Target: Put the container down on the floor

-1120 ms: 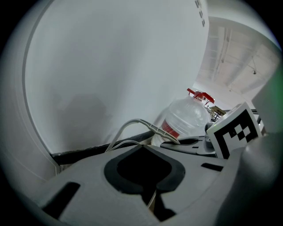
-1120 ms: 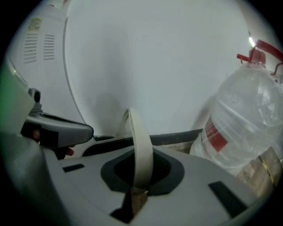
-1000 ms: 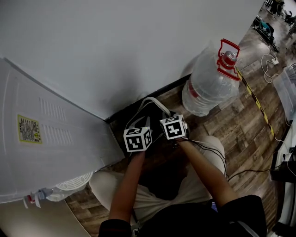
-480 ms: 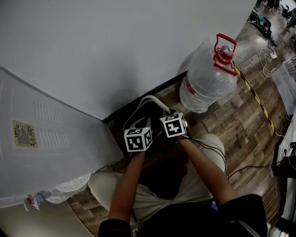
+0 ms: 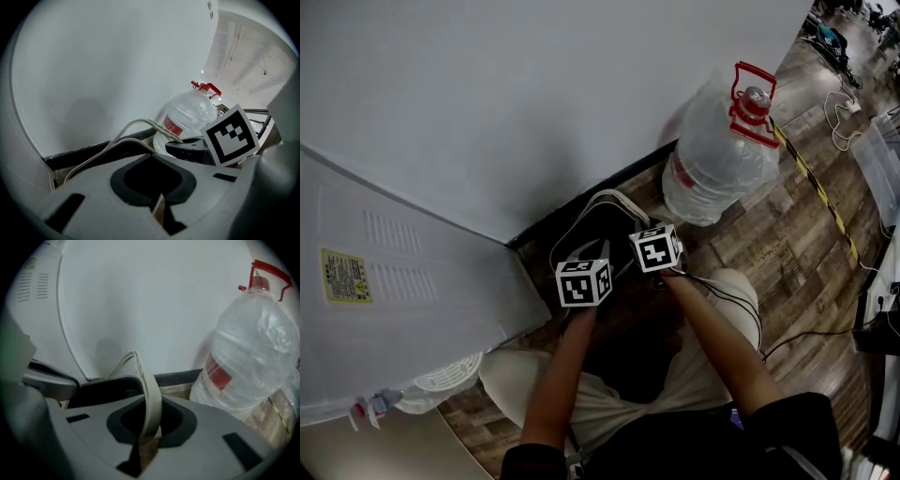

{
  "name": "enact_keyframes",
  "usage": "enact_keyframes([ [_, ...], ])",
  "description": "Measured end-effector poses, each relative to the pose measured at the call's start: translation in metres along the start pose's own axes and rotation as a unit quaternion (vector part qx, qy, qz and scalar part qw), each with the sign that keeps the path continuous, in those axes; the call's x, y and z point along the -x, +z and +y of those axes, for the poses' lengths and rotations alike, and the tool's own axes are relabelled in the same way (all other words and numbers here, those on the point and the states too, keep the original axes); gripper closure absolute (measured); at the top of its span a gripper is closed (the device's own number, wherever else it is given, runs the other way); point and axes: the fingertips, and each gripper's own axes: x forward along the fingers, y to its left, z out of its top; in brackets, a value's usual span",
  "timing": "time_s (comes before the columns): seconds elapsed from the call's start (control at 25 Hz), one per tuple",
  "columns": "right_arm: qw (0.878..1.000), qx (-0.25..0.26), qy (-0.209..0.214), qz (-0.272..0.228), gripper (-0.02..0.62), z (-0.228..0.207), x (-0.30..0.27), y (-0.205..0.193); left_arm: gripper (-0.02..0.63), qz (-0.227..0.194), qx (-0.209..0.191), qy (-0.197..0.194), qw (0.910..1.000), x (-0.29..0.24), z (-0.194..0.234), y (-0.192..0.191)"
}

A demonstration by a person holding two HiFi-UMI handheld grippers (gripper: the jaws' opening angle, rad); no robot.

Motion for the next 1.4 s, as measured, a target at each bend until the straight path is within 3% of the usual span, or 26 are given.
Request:
enact_keyframes([
  [0.72, 1.000, -0.012, -0.015, 0.017, 0.561, -0.023, -0.015, -0.021, 0.592, 0.010, 0.003, -0.010, 0.9999, -0.004, -0.004, -0.007],
  [1.4, 0.997, -0.069, -0.011, 0.031, 0.551, -0.031, -0.023, -0.039, 0.592, 0.012, 0.007, -0.006, 0.9999, -0.007, -0.003, -0.011],
])
